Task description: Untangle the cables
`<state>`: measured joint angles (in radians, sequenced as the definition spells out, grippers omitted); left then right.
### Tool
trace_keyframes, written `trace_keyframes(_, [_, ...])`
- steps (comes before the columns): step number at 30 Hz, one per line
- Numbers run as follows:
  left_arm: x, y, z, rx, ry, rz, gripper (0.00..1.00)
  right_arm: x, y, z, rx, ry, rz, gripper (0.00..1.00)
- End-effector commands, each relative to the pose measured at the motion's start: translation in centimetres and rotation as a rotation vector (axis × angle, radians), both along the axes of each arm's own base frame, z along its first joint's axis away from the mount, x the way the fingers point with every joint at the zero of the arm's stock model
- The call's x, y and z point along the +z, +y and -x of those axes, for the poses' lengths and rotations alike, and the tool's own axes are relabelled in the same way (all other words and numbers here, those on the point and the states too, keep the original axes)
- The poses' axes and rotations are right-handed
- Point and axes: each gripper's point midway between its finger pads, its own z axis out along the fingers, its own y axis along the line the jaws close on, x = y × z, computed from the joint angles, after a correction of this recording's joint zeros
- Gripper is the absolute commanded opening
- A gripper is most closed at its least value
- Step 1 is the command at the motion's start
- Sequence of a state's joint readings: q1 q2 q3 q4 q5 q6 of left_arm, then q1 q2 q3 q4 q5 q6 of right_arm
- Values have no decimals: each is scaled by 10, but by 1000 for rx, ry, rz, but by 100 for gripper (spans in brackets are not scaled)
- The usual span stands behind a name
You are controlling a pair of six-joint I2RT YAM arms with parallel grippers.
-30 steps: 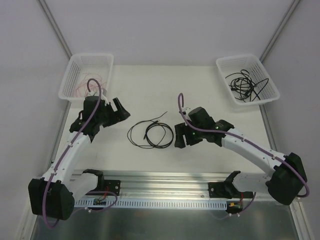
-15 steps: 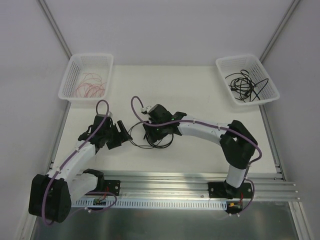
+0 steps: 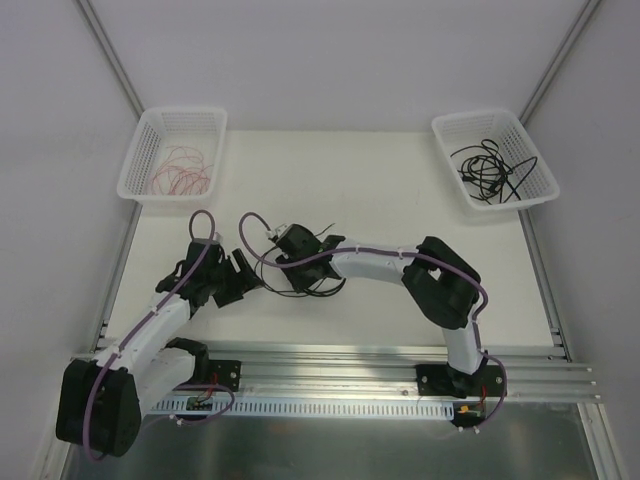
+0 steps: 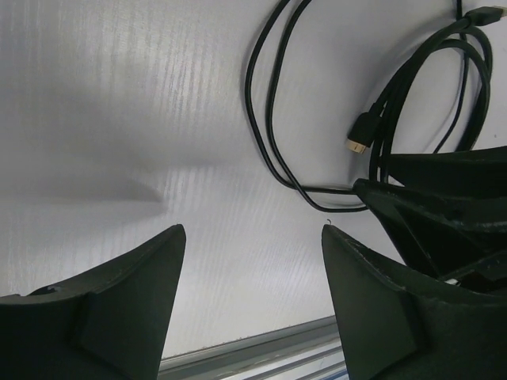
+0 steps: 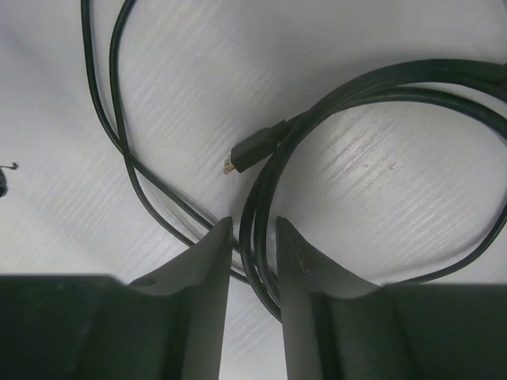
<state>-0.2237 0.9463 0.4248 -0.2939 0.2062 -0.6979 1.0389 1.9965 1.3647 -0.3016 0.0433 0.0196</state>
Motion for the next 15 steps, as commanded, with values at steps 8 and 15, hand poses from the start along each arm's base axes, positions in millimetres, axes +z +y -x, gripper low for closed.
trace_keyframes(8, [10,-11,17,-16,-31,86,71,38,-27,40,2,-22,-73,1])
trace_keyframes(15, [19,-14,17,-36,-45,106,71,138,-43,52,73,-104,-208,1])
